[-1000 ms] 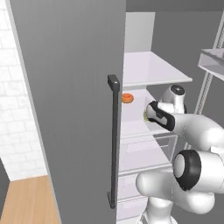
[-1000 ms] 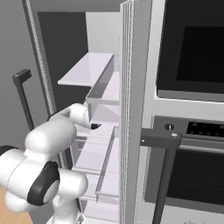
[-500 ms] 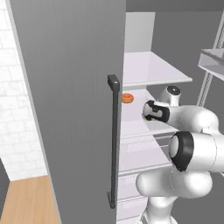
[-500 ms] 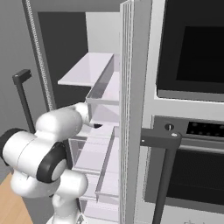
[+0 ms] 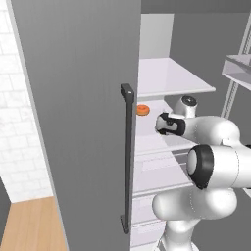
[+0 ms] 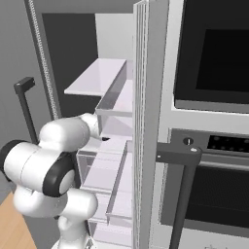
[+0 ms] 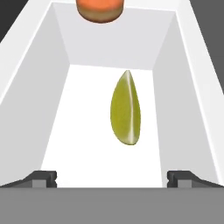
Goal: Grab a lemon wedge from the fridge and one ice cube from the ice bowl, and put them in the glass of lemonade.
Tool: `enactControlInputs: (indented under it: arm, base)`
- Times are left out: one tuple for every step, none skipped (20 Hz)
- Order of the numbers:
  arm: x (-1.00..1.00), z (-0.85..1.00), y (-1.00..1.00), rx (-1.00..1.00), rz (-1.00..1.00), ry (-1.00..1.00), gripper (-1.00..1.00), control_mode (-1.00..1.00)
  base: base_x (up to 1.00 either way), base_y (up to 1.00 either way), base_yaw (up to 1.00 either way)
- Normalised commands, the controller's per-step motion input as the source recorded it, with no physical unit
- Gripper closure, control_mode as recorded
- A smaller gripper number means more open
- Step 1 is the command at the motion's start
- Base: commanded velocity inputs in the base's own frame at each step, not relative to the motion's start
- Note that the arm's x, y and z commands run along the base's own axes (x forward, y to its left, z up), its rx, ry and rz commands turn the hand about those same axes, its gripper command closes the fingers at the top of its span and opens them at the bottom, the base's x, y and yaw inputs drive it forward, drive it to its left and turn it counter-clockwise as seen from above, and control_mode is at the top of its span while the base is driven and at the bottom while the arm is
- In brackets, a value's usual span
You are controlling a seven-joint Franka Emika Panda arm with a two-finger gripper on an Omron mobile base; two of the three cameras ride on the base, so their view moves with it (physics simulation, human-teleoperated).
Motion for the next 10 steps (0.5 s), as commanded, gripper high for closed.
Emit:
enactControlInputs:
  arm:
    - [0.54,0.00,-0.04,0.00,0.00,0.04,-1.00,-1.00]
    - [0.64,0.00,-0.09,0.00,0.00,0.05,-1.00,-1.00]
    - [0.57,0.00,-0.12,0.00,0.00,0.04,-1.00,-1.00]
    - [0.51,-0.01,-0.14,0.00,0.00,0.04,-1.00,-1.00]
    - [0.35,-0.04,-0.10,0.00,0.00,0.05,-1.00,-1.00]
    - [0.31,-0.05,-0.06,0.00,0.00,0.06,-1.00,-1.00]
    - [0.27,-0.06,-0.04,0.00,0.00,0.05,-1.00,-1.00]
    - [0.28,-0.09,-0.04,0.00,0.00,0.05,-1.00,-1.00]
    - [0.24,-0.16,-0.03,0.00,0.00,0.05,-1.00,-1.00]
    - [0.21,-0.23,0.00,0.00,0.00,0.06,-1.00,-1.00]
  base:
    - [0.00,0.00,0.00]
    - [0.00,0.00,0.00]
    - [0.00,0.00,0.00]
    - [0.00,0.00,0.00]
    - [0.00,0.00,0.00]
    - [0.00,0.00,0.00]
    - [0.00,0.00,0.00]
    - [0.00,0.00,0.00]
    - [0.00,0.00,0.00]
    - [0.00,0.00,0.00]
